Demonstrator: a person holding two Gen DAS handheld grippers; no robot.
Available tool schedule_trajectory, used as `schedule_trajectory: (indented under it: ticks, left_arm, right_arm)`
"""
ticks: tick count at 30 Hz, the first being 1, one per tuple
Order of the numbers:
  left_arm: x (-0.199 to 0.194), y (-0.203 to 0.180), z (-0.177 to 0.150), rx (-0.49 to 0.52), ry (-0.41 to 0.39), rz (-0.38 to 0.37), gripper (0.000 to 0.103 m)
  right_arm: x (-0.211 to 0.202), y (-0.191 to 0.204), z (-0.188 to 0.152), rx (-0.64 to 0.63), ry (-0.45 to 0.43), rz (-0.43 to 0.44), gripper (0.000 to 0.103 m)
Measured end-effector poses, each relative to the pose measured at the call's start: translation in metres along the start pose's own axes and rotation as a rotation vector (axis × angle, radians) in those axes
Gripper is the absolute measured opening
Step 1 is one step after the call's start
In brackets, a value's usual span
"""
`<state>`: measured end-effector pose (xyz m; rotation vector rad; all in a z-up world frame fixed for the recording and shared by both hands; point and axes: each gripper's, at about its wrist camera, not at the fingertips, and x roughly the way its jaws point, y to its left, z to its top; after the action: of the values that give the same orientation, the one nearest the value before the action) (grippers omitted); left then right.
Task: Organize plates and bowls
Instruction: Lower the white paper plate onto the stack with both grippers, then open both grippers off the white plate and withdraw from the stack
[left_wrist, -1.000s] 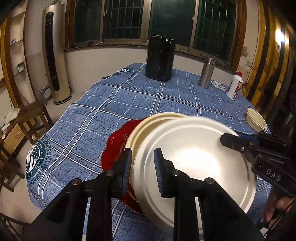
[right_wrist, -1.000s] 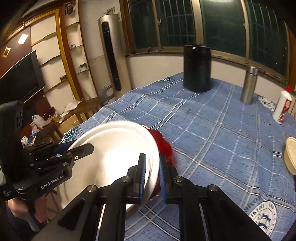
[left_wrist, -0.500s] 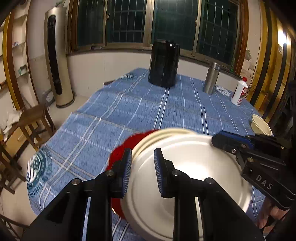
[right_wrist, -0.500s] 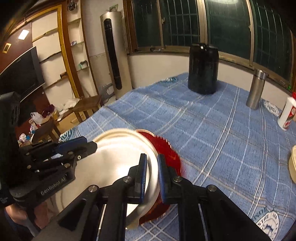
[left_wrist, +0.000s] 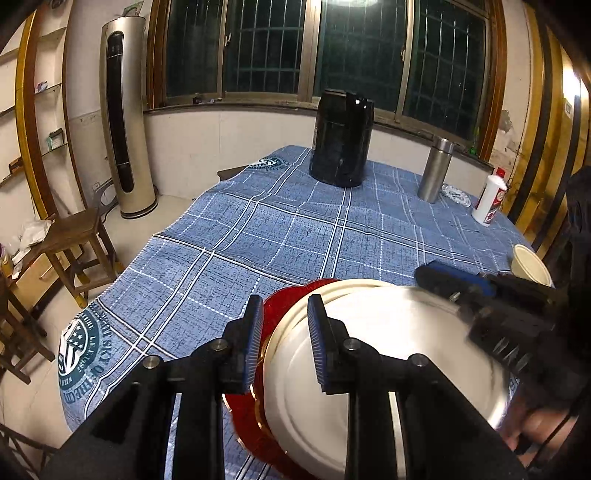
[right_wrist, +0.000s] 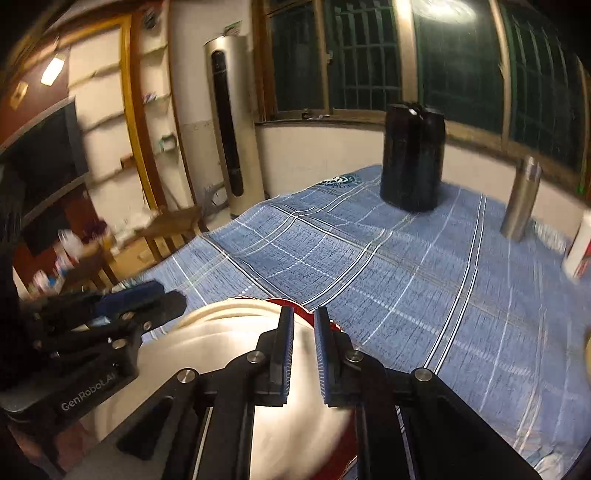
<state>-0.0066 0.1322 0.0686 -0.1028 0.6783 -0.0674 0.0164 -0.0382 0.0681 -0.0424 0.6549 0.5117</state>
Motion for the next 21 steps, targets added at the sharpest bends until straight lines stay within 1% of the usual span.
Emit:
schedule_trajectory:
  ticks: [2, 3, 5, 7, 10, 11, 13, 14, 15, 16, 17, 19, 21]
  left_arm:
    - [-0.005, 0.003, -0.001, -0.003, -0.003, -0.003, 0.022]
    - [-0.008, 0.005, -0.002, -0.006, -0.006, -0.004, 0.022]
    - [-0.011, 0.009, -0.003, -0.015, -0.010, -0.006, 0.022]
    - [-0.014, 0.012, -0.003, -0.024, -0.018, -0.009, 0.022]
    - [-0.012, 0.013, -0.002, -0.030, -0.018, -0.010, 0.022]
    - [-0.012, 0.012, -0.002, -0.030, -0.016, -0.011, 0.022]
    - [-0.013, 0.011, -0.003, -0.032, -0.019, -0.018, 0.022]
    - [-0.015, 0.011, -0.004, -0.031, -0.021, -0.020, 0.022]
    - [-0.016, 0.009, -0.004, -0.027, -0.024, -0.022, 0.022]
    - [-0.017, 0.009, -0.004, -0.025, -0.026, -0.022, 0.022]
    - [-0.018, 0.009, -0.004, -0.023, -0.026, -0.022, 0.022]
    - [-0.021, 0.008, -0.004, -0.018, -0.024, -0.031, 0.022]
    - [-0.024, 0.006, -0.004, -0.007, -0.024, -0.037, 0.022]
  right_arm:
    - [-0.019, -0.004, 0.002, 0.005, -0.048, 0.010, 0.013]
    - [-0.027, -0.005, 0.002, 0.009, -0.065, 0.015, 0.015]
    - [-0.049, -0.005, -0.006, 0.009, -0.088, 0.063, 0.015]
    - [-0.061, -0.001, -0.016, -0.009, -0.098, 0.077, 0.015]
    - [-0.070, 0.001, -0.034, 0.013, -0.087, 0.130, 0.015]
    - [-0.068, 0.004, -0.036, 0.006, -0.088, 0.125, 0.015]
    - [-0.060, 0.012, -0.040, -0.031, -0.097, 0.074, 0.015]
    - [-0.057, 0.014, -0.040, -0.035, -0.106, 0.066, 0.015]
    - [-0.052, 0.016, -0.040, -0.042, -0.115, 0.056, 0.015]
    - [-0.042, 0.018, -0.039, -0.050, -0.119, 0.022, 0.015]
    - [-0.036, 0.020, -0.037, -0.053, -0.127, 0.011, 0.015]
    - [-0.025, 0.022, -0.031, -0.061, -0.117, 0.000, 0.015]
    - [-0.028, 0.020, -0.029, -0.044, -0.119, 0.014, 0.015]
